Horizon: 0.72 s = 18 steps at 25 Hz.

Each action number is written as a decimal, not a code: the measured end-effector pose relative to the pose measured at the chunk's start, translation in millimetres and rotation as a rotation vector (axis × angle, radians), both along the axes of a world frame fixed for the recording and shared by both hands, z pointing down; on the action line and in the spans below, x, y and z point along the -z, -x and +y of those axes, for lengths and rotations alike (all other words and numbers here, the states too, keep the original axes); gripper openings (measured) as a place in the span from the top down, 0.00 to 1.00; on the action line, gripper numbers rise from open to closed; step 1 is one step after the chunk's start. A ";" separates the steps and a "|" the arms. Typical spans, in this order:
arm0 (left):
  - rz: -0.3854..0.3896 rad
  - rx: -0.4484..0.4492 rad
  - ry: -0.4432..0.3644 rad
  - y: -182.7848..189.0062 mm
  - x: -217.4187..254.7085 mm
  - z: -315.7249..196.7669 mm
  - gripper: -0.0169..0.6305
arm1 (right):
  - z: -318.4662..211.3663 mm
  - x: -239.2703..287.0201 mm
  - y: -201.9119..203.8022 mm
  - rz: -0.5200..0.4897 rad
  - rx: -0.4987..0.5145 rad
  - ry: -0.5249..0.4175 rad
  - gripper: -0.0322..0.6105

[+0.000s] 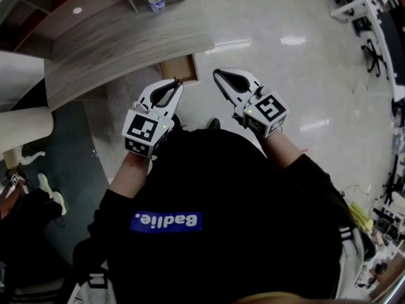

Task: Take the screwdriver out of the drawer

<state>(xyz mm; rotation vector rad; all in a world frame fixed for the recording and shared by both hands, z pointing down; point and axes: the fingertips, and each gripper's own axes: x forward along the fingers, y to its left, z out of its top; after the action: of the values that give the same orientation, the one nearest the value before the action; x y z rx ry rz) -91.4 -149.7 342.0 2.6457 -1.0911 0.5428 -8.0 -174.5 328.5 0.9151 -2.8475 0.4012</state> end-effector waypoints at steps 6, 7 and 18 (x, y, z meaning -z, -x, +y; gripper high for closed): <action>0.017 0.008 -0.003 -0.4 3.7 0.8 0.93 | -2.2 1.1 3.7 0.001 0.014 -0.006 0.91; 0.018 0.009 -0.002 -0.2 4.1 1.1 0.93 | -2.3 0.9 4.0 0.001 0.015 -0.006 0.91; 0.002 0.010 -0.019 1.1 9.3 0.7 0.93 | -2.0 1.9 4.5 0.004 0.018 -0.003 0.91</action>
<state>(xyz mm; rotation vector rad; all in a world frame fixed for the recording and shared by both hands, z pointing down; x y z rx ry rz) -92.5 -149.0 332.6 2.6549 -1.1135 0.5306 -12.6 -176.5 326.6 0.8890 -2.8516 0.3931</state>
